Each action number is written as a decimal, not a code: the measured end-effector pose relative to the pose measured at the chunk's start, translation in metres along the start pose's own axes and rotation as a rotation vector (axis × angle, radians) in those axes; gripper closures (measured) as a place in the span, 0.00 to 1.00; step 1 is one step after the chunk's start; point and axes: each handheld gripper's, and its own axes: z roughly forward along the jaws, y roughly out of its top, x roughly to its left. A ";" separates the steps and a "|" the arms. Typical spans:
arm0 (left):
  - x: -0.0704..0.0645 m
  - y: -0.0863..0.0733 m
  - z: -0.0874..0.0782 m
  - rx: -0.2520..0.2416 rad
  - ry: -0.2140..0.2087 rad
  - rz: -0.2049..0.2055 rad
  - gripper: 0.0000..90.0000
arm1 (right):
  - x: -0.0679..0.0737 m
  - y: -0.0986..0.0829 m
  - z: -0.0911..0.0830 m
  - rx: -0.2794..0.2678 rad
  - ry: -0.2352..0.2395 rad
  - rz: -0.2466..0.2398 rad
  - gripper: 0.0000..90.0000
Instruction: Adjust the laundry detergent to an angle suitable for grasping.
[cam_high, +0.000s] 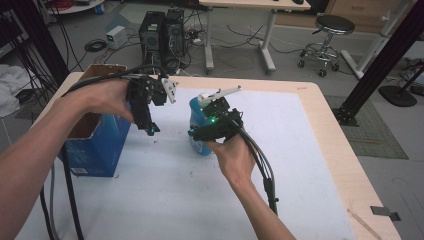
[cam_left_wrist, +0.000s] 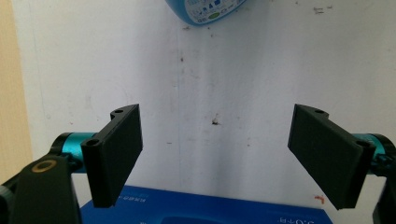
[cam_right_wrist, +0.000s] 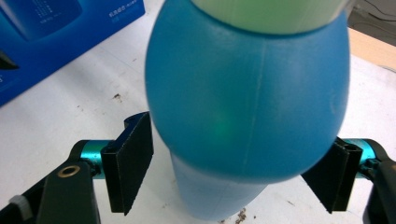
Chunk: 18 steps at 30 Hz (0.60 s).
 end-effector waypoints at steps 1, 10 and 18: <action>0.000 0.000 0.000 0.001 0.000 0.000 0.20 | 0.000 0.000 0.000 0.000 0.000 0.002 0.26; 0.000 -0.001 0.001 -0.002 0.001 -0.002 0.20 | 0.000 -0.001 0.002 -0.016 -0.004 0.019 0.32; -0.001 -0.002 0.001 0.004 -0.003 -0.006 0.20 | 0.000 -0.002 0.004 -0.028 -0.010 0.026 0.39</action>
